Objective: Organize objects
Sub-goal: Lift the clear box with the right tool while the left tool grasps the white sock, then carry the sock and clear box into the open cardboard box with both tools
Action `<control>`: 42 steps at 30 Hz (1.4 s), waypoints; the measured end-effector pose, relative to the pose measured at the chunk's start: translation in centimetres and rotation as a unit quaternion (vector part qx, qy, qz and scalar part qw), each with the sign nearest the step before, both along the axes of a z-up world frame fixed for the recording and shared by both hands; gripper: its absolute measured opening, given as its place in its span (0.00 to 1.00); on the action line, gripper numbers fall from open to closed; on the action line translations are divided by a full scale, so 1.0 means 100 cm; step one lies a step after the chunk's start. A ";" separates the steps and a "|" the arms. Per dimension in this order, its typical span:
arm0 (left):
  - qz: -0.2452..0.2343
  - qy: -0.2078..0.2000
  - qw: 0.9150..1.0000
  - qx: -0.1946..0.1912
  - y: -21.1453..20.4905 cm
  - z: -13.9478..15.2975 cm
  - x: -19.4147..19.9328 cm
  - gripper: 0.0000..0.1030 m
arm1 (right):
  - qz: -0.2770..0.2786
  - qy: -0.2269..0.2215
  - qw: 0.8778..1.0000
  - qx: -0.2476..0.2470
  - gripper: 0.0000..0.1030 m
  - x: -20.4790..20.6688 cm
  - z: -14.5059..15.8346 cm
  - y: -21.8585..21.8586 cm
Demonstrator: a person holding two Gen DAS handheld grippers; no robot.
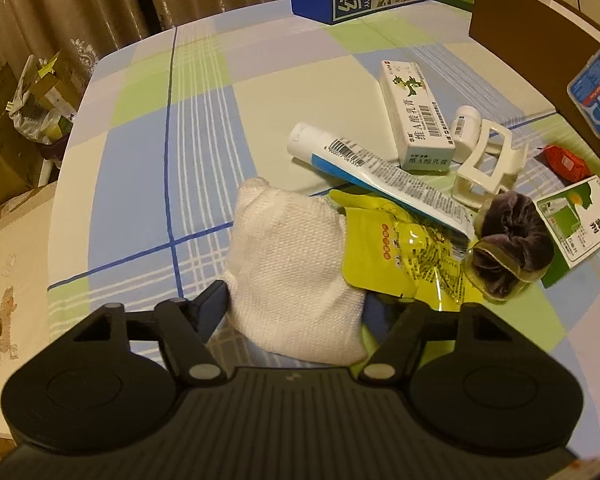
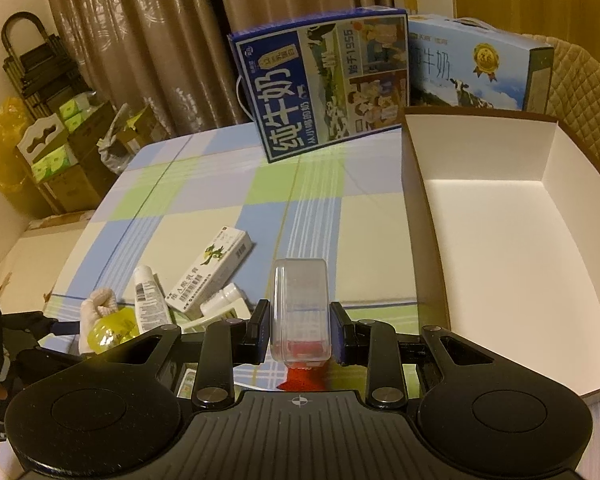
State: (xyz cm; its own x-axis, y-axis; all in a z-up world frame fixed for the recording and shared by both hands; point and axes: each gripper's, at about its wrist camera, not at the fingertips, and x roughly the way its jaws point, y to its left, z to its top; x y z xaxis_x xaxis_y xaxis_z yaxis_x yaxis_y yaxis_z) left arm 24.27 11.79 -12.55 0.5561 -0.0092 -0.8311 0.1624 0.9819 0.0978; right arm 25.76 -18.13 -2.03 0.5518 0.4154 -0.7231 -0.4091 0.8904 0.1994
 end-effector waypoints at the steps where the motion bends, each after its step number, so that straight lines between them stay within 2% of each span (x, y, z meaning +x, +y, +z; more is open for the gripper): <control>1: 0.000 -0.003 1.000 0.000 0.000 0.001 -0.001 0.53 | 0.001 0.000 1.000 0.000 0.27 -0.001 0.000 0.000; 7: 0.017 -0.013 1.000 -0.005 0.002 0.010 -0.011 0.31 | 0.007 -0.001 1.000 0.004 0.27 -0.003 0.001 0.002; 12: 0.041 -0.011 0.999 -0.009 0.006 0.017 -0.026 0.23 | 0.013 -0.002 1.000 0.012 0.27 -0.004 0.004 0.000; 20: 0.112 -0.013 0.992 -0.057 0.016 0.041 -0.061 0.22 | 0.028 -0.002 0.999 0.030 0.27 -0.015 0.008 -0.004; 27: 0.136 -0.045 0.986 -0.083 0.001 0.082 -0.082 0.22 | 0.032 -0.011 0.998 0.050 0.27 -0.024 0.023 -0.020; 33: 0.123 -0.074 0.984 -0.101 -0.032 0.117 -0.085 0.22 | 0.022 -0.030 0.997 0.070 0.27 -0.029 0.043 -0.050; 42: 0.055 -0.102 0.984 -0.138 -0.118 0.151 -0.068 0.22 | -0.020 -0.055 0.995 0.081 0.27 -0.026 0.065 -0.117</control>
State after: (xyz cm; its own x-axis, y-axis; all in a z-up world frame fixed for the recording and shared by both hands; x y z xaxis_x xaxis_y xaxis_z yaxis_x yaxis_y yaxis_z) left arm 17.43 0.03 2.53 0.7212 -0.1482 -0.6767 0.0573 0.9863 -0.1550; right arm 23.14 -29.78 4.45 0.6422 0.4982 -0.5825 -0.4022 0.8660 0.2972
